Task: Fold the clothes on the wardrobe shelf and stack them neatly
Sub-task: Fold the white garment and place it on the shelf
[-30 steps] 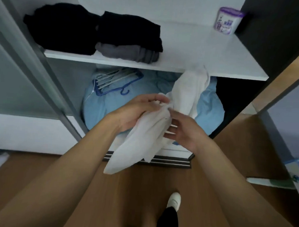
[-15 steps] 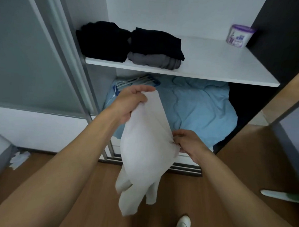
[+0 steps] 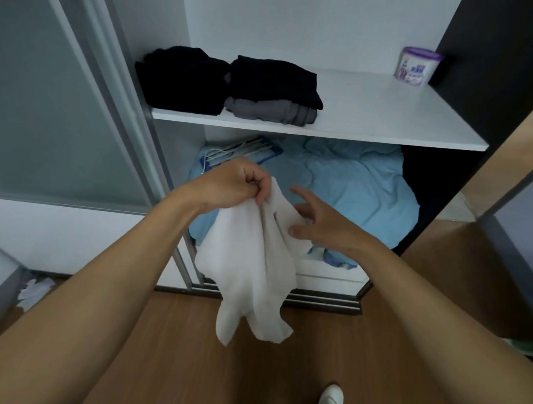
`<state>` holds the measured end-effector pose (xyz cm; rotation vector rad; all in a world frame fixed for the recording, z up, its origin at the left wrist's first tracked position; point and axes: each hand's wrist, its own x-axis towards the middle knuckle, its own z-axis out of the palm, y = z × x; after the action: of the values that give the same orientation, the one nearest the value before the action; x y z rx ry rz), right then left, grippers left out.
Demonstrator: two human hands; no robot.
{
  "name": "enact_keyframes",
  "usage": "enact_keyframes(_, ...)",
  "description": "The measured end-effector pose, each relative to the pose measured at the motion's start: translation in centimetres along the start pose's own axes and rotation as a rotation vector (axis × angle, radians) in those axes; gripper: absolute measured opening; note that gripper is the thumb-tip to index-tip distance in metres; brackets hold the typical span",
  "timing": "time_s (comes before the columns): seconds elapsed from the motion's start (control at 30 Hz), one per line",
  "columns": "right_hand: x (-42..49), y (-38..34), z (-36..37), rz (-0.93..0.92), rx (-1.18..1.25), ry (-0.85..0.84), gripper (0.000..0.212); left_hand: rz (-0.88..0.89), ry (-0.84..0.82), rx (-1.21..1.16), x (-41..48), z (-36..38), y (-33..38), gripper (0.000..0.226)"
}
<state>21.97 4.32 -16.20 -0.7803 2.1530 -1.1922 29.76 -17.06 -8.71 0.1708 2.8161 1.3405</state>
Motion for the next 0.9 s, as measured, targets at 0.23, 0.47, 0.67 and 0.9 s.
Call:
enact_keyframes(0.23, 0.5, -1.7, 0.3, -0.024, 0.052, -0.089, 0.081, 0.087, 0.082, 0.015, -0.6, -1.2, 0.2, 0.043)
enact_keyframes(0.47, 0.9, -3.8, 0.8, -0.076, 0.073, -0.241, 0.035, 0.214, 0.09, 0.076, -0.3, -1.2, 1.0, 0.042)
enact_keyframes(0.67, 1.3, -3.8, 1.0, 0.006, 0.103, 0.041, 0.022, 0.158, 0.231, 0.048, 0.6, -1.1, -0.6, 0.045)
enact_keyframes(0.9, 1.2, -5.5, 0.9, 0.118, 0.777, 0.217, 0.023, -0.156, 0.015, 0.092, -0.4, 1.4, -5.5, 0.051)
